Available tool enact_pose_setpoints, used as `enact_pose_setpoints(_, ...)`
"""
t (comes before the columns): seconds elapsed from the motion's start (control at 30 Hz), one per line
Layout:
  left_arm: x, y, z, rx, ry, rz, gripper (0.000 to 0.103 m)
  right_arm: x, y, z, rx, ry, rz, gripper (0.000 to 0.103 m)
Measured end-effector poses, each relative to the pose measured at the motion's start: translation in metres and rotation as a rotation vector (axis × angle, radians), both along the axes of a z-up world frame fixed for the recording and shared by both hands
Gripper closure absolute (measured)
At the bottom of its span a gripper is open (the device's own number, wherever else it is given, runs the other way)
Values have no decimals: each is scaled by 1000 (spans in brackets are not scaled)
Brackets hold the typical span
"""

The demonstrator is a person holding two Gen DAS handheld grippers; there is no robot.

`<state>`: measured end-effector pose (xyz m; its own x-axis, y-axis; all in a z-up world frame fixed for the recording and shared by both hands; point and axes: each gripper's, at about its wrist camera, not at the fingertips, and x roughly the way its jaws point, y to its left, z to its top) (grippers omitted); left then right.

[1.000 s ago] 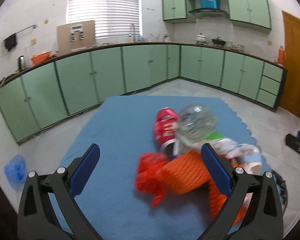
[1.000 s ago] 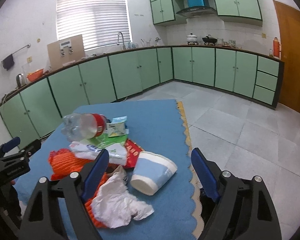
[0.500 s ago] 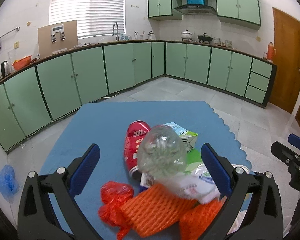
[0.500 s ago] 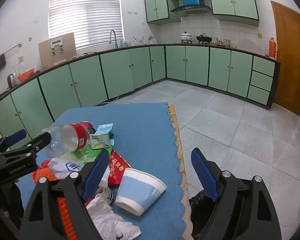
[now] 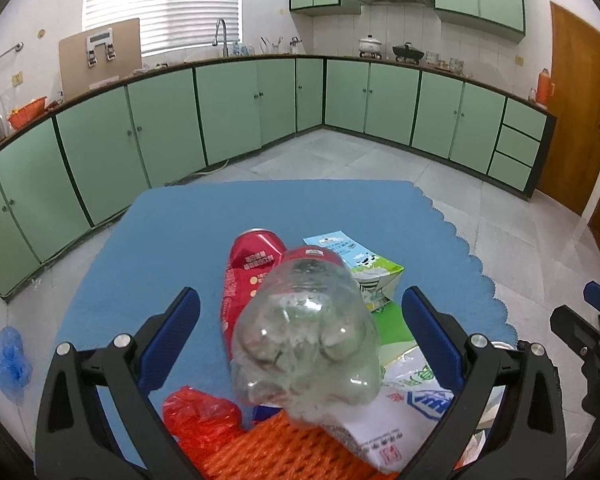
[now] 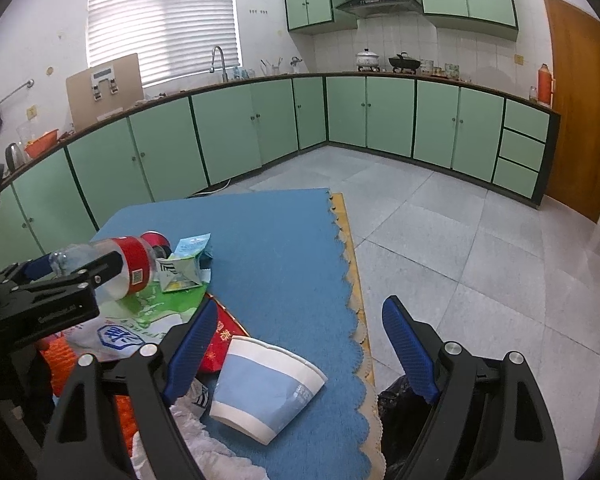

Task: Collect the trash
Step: 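Move both tools to the trash pile and close the left tool on the clear bottle, then lift the clear bottle with the left tool while the right tool grasps the white-green wrapper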

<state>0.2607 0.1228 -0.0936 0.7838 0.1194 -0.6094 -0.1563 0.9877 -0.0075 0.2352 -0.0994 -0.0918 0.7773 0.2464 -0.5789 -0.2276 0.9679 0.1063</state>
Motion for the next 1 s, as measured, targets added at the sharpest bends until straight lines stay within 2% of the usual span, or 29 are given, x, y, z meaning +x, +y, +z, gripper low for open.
enact_pose_setpoints(0.07, 3, 1, -1, -14, 8, -4, 11, 1, 0, -2, 1, 5, 1, 20)
enact_pose_setpoints(0.13, 6, 2, -5, -29, 28, -11, 37, 3, -1, -3, 4, 10, 0, 20)
enact_pose_setpoints(0.17, 7, 3, -7, -43, 37, -15, 41, 3, -1, -4, 4, 12, 0, 20)
enact_pose_setpoints(0.23, 6, 6, -10, -68, 43, -18, 42, 2, -1, -4, 4, 13, -2, 20)
enact_pose_setpoints(0.47, -13, 9, -5, -80, -6, -2, 43, -4, 0, -13, -7, 22, -5, 20)
enact_pose_setpoints(0.83, -77, 3, 0, -33, -163, 38, 43, -29, 11, -29, -5, 24, -21, 20)
enact_pose_setpoints(1.0, -98, 5, -3, -34, -188, 45, 43, -33, 15, -36, 3, 36, -34, 20)
